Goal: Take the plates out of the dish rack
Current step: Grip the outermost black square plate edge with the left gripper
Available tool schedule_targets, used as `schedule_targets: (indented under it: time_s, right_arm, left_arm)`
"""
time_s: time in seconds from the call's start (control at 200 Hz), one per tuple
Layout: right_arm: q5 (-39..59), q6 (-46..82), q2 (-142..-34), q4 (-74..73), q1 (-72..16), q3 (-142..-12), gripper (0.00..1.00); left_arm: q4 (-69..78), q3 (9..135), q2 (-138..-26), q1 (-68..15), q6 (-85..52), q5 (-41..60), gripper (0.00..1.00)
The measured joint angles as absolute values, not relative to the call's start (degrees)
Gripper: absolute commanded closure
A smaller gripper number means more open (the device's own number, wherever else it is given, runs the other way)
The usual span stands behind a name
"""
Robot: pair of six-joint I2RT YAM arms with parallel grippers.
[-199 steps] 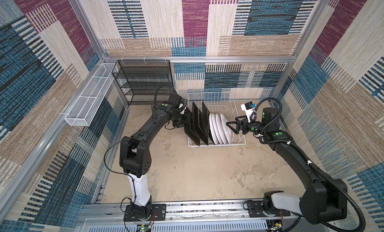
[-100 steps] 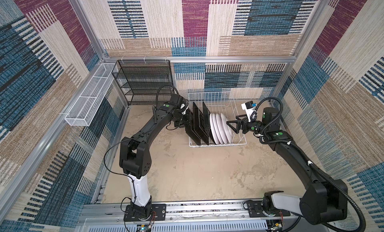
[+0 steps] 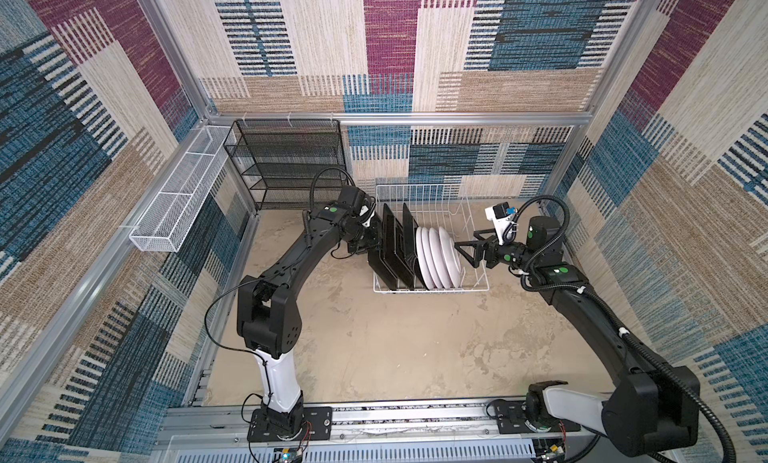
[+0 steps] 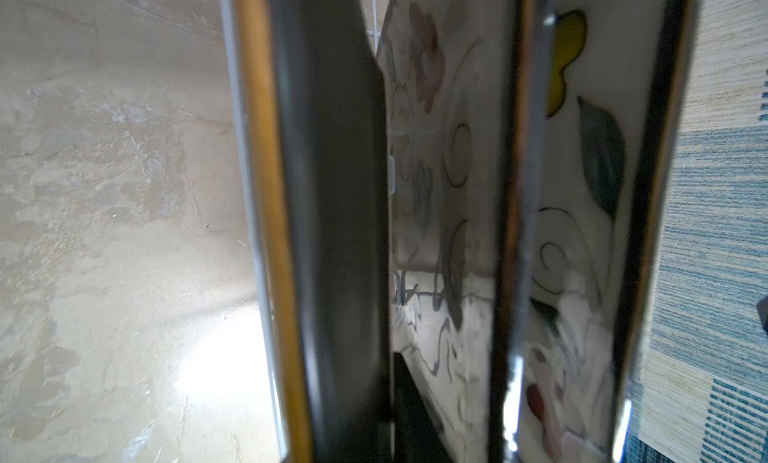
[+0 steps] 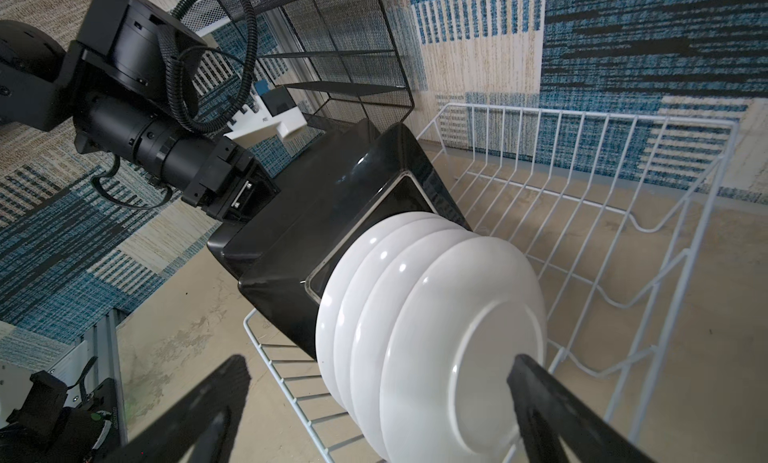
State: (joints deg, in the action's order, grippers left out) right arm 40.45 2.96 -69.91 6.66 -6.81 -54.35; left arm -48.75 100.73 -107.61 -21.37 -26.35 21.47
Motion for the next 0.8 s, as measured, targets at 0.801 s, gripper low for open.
schedule_targets:
  time_s: [0.801]
  right_arm:
    - [38.98,3.42,-69.19,5.76,-6.81,-54.35,0.0]
  left_arm:
    - [-51.18,103.0,-107.5,-21.28,-26.96,22.68,1.0]
